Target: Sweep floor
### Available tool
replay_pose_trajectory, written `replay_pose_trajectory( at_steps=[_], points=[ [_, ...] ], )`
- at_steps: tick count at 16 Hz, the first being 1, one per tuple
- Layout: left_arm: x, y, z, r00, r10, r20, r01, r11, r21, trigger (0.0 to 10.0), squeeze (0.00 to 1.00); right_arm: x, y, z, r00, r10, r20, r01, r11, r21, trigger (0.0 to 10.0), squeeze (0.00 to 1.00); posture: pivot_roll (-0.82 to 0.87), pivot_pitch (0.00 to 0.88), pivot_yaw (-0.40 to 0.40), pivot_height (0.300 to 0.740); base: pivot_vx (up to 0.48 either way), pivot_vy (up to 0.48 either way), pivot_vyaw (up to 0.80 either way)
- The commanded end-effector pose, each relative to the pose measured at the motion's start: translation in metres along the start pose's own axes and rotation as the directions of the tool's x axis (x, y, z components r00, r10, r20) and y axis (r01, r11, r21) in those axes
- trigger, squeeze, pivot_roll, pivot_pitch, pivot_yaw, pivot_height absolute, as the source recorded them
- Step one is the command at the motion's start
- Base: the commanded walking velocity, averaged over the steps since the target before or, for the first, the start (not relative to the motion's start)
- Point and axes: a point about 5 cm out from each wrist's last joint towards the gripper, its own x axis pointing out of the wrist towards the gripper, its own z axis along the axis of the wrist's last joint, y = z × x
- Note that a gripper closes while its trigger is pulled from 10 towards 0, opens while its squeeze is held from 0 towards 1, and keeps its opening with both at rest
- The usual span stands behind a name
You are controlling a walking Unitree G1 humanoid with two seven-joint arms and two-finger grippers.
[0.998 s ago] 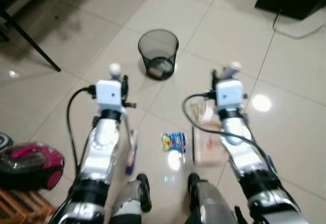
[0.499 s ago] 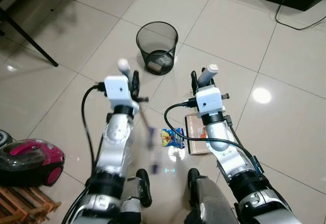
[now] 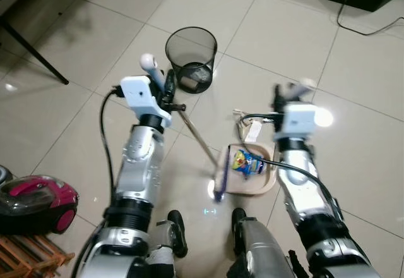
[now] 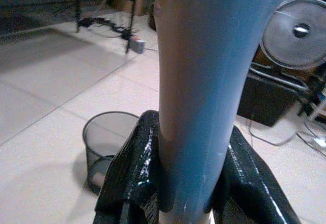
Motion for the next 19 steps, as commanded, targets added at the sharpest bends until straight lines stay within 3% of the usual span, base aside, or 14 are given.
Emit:
replay_pose_trajectory(
  at_steps=[1,5,10,13,14,16,19],
  points=[
    [0.002,-0.005,0.007,0.997,-0.067,0.026,0.066,0.998,0.015,10.0,0.0,-0.015,-0.001,-0.014,0.996,-0.018,-0.086,0.024,0.997,0.067,10.0,0.0,-0.03,0.291,0.062,0.74,0.0,0.0,0.0],
    [0.008,0.009,0.017,0.993,-0.11,0.036,0.109,0.993,0.042,10.0,0.0,-0.014,-0.021,-0.01,0.994,-0.077,-0.073,0.085,0.989,0.119,10.0,0.0,-0.03,0.224,0.07,0.74,0.0,0.0,0.0],
    [0.019,0.045,0.06,0.984,-0.128,0.123,0.117,0.989,0.093,10.0,0.0,-0.005,-0.032,-0.007,0.993,-0.086,-0.075,0.095,0.986,0.137,10.0,0.0,-0.04,0.168,0.067,0.74,0.0,0.0,0.0],
    [0.023,0.083,0.088,0.986,-0.082,0.144,0.048,0.974,0.223,10.0,0.0,-0.003,-0.037,-0.005,0.991,-0.104,-0.082,0.116,0.981,0.153,10.0,0.0,-0.05,0.14,0.068,0.74,0.0,0.0,0.0],
    [0.021,0.105,0.092,0.993,0.007,0.116,-0.045,0.946,0.32,10.0,0.0,-0.002,-0.039,-0.005,0.989,-0.112,-0.095,0.126,0.98,0.154,10.0,0.0,-0.05,0.126,0.069,0.74,0.0,0.0,0.0],
    [0.015,0.115,0.08,0.997,0.077,0.024,-0.081,0.928,0.363,10.0,0.0,0.002,-0.044,0.002,0.986,-0.134,-0.099,0.149,0.975,0.165,10.0,0.0,-0.06,0.112,0.071,0.74,0.0,0.0,0.0],
    [-0.007,0.113,0.054,0.992,0.126,-0.017,-0.115,0.945,0.306,10.0,0.0,0.015,-0.043,0.021,0.99,-0.12,-0.072,0.131,0.977,0.171,10.0,0.0,-0.09,0.087,0.07,0.74,0.0,0.0,0.0]
  ],
)
